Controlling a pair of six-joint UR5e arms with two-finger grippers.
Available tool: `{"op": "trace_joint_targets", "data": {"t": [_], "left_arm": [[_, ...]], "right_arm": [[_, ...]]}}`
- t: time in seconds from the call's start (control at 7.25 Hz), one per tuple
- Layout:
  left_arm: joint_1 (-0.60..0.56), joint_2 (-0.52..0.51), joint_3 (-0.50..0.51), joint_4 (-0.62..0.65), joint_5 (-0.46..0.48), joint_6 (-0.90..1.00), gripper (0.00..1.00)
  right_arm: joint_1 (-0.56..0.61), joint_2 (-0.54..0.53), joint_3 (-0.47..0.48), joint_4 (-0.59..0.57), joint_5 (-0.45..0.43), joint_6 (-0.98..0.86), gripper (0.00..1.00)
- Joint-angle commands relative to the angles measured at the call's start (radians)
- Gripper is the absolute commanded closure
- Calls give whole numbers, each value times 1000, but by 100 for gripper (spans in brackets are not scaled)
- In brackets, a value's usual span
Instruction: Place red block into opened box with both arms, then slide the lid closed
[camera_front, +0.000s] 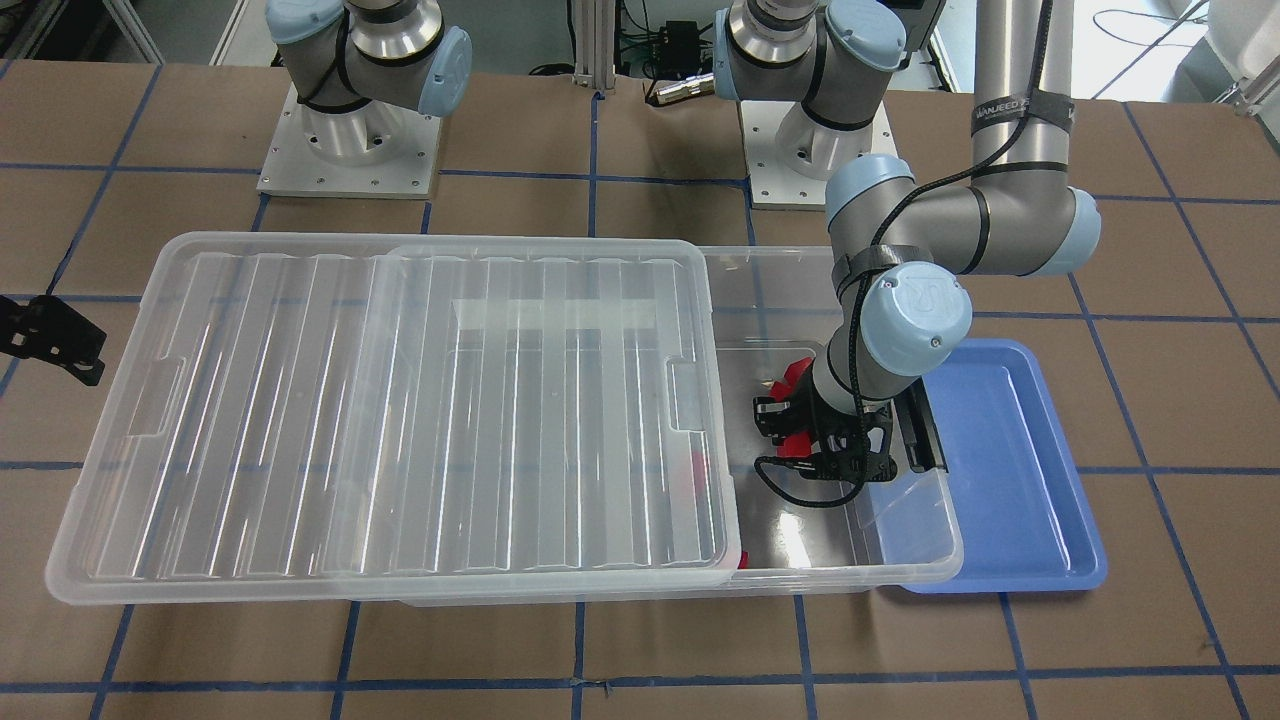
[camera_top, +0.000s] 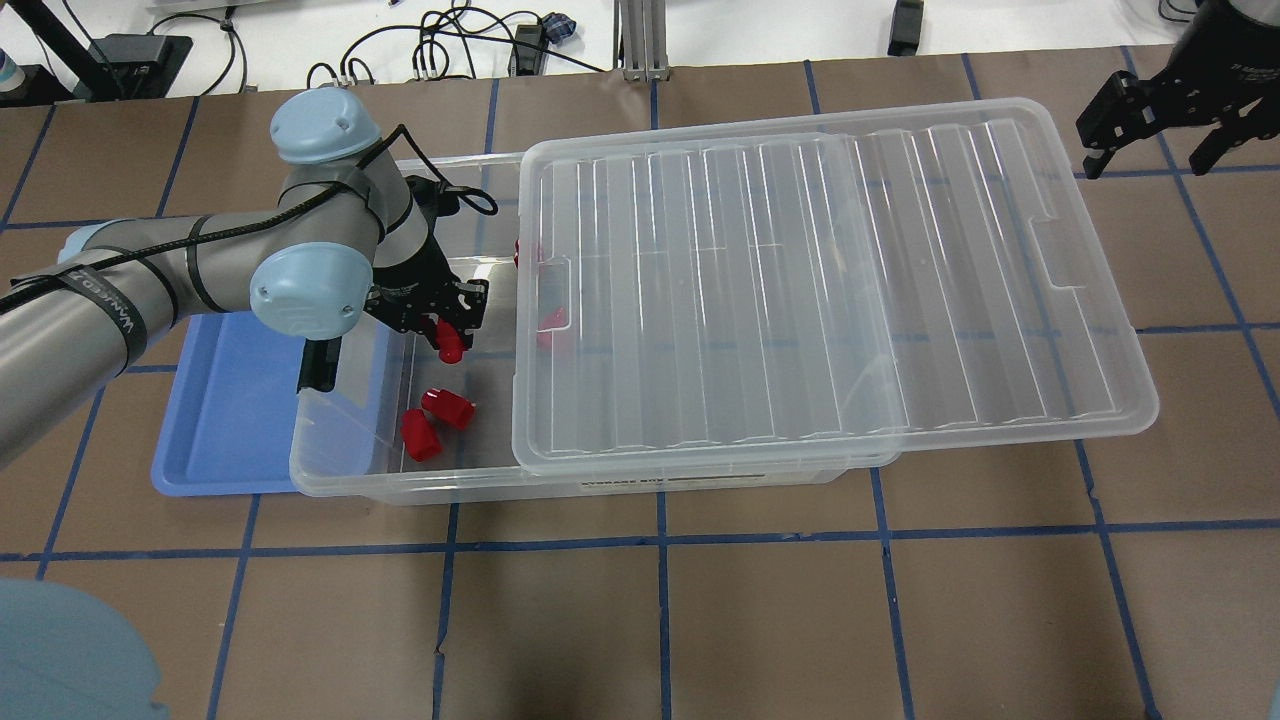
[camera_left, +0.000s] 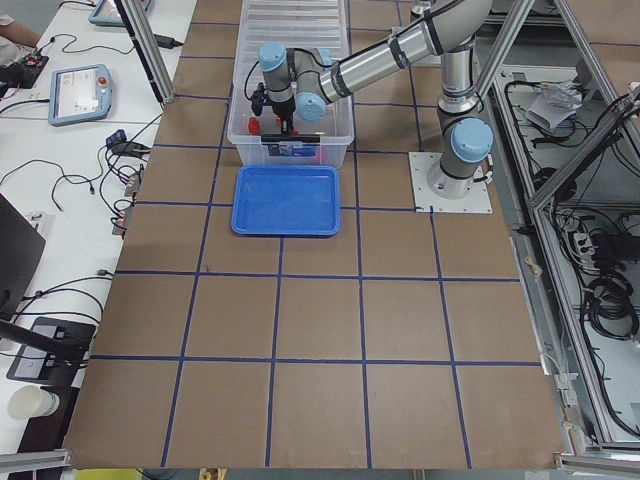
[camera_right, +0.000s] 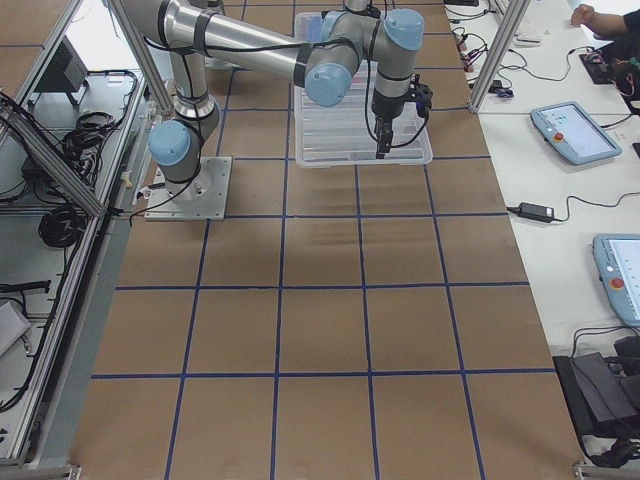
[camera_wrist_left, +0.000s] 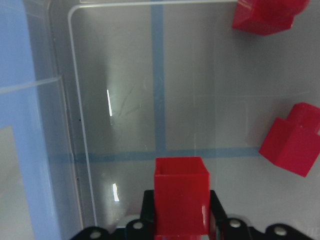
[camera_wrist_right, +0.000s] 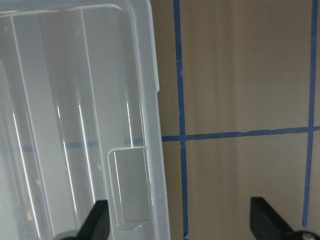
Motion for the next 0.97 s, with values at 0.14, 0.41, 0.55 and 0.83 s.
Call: {"op": "trace_joint_targets", "data": {"t": [0.14, 0.41, 0.55, 0.83], "left_arm": [[2, -4, -32, 48, 1, -12, 42], [5, -4, 10, 56, -2, -14, 1], [5, 7, 48, 27, 4, -15, 0], [2, 31, 107, -80, 5, -15, 0]], "right_arm": [[0, 10, -5, 2, -2, 3, 0], [0, 6, -8, 29, -3, 3, 0], [0, 2, -8, 36, -6, 1, 0], [-1, 1, -8, 37, -11, 1, 0]]}}
